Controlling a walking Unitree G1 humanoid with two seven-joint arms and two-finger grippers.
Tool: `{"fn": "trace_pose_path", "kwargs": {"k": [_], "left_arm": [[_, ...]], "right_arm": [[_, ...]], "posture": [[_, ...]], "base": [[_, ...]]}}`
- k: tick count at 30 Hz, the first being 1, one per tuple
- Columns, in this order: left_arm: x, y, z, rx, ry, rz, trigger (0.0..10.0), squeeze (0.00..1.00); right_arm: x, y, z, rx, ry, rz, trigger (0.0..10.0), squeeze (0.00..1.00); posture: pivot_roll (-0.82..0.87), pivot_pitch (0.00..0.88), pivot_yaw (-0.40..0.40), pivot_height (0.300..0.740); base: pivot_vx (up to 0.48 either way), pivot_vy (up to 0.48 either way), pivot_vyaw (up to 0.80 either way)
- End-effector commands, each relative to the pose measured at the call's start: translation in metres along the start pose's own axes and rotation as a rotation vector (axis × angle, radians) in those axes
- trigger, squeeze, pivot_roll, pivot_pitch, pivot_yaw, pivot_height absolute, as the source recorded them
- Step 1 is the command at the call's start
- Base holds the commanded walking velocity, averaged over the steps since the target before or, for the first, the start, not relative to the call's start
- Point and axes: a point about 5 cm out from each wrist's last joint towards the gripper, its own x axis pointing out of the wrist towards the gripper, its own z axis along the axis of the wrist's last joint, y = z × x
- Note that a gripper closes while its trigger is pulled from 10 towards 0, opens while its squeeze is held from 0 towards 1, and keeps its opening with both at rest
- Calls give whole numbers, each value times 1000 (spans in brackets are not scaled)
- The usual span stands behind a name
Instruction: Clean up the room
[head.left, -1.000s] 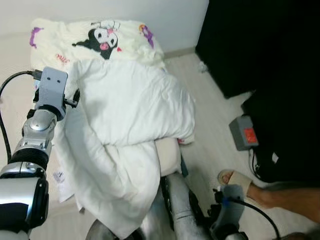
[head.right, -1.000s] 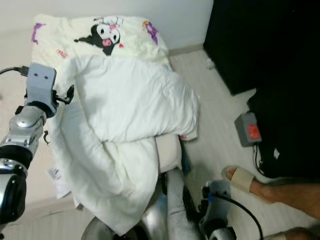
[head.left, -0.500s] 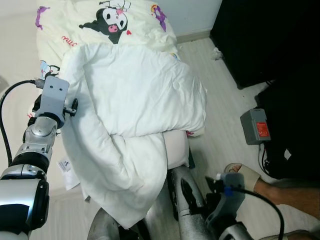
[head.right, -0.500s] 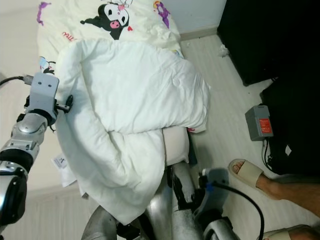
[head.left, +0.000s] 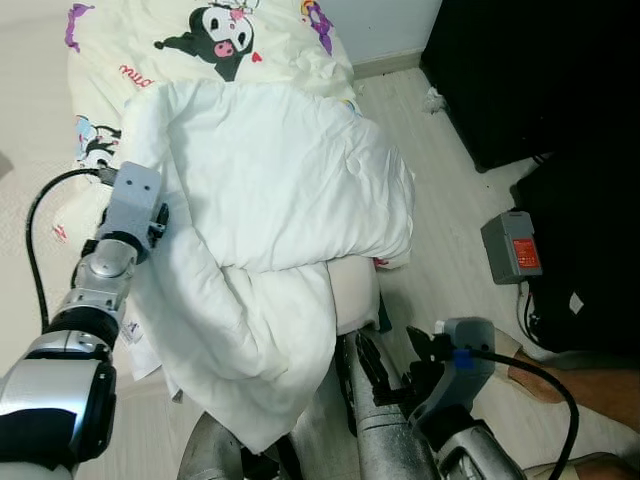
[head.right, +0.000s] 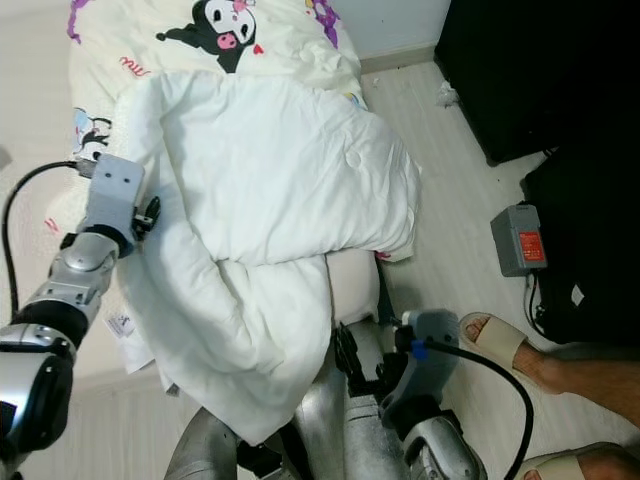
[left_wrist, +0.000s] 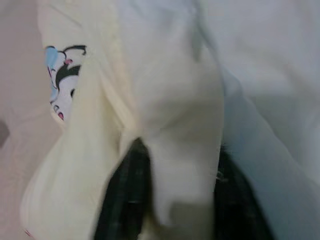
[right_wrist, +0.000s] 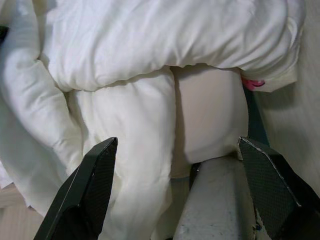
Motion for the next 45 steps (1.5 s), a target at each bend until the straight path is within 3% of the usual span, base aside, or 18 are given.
{"fn": "trace_pose_path", "kwargs": {"k": [1,6,14,16,19,20,23,24,25,26,28,29,31,32,34,38,44,45], "left_arm": [[-6,2,-18,11,73,5,0,0],[-6,6,-18,15,77,23,0,0],[-15,29,-32,53,123,111,0,0],[-19,39,-38,70,139,145,0,0],[-42,87,-63,188,254,328,0,0],[-42,87,-63,188,254,328,0,0],[-78,127,-95,266,402,465,0,0],[-78,127,-95,266,402,465,0,0],[-97,139,-111,265,471,512,0,0],[-97,139,-111,265,471,512,0,0],[-142,159,-142,254,616,600,0,0],[-142,159,-142,254,616,600,0,0],[-187,168,-169,239,743,681,0,0],[-187,168,-169,239,743,681,0,0],[-218,158,-190,233,840,705,0,0],[-240,140,-208,217,931,672,0,0],[-299,46,-253,28,1224,373,0,0],[-299,46,-253,28,1224,373,0,0]], "right_arm": [[-4,-1,-3,20,25,-12,10000,0],[-2,-2,-1,20,20,-13,10000,0],[8,-6,5,5,1,-13,10000,0],[10,-7,6,-1,2,-10,10000,0],[18,-8,9,-18,-6,7,10000,0],[18,-8,9,-18,-6,7,10000,0],[26,-13,9,-22,-13,8,10000,0],[26,-13,9,-22,-13,8,10000,0],[29,-15,8,-24,-11,7,10000,0],[29,-15,8,-24,-11,7,10000,0],[34,-18,7,-33,-10,14,10000,0],[34,-18,7,-33,-10,14,10000,0],[43,-22,7,-54,-1,28,10000,0],[43,-22,7,-54,-1,28,10000,0],[53,-26,8,-77,4,46,10000,0],[60,-30,10,-98,5,52,10000,0],[74,-40,12,-125,-1,40,10000,0],[74,-40,12,-125,-1,40,10000,0]], "posture": [[-280,576,107,626],[-280,567,110,626],[-288,496,109,626],[-289,489,108,626],[-283,417,110,626],[-283,417,110,626],[-253,347,113,626],[-253,347,113,626],[-241,316,113,626],[-241,316,113,626],[-228,275,107,626],[-228,275,107,626],[-201,214,92,626],[-201,214,92,626],[-184,168,80,626],[-177,142,78,626],[-182,65,68,626],[-182,65,68,626]], "base": [[0,0,0],[0,0,0],[0,0,0],[0,0,0],[0,0,0],[0,0,0],[0,0,0],[0,0,0],[0,0,0],[0,0,0],[0,0,0],[0,0,0],[0,0,0],[0,0,0],[0,0,0],[0,0,0],[0,0,0],[0,0,0]]}}
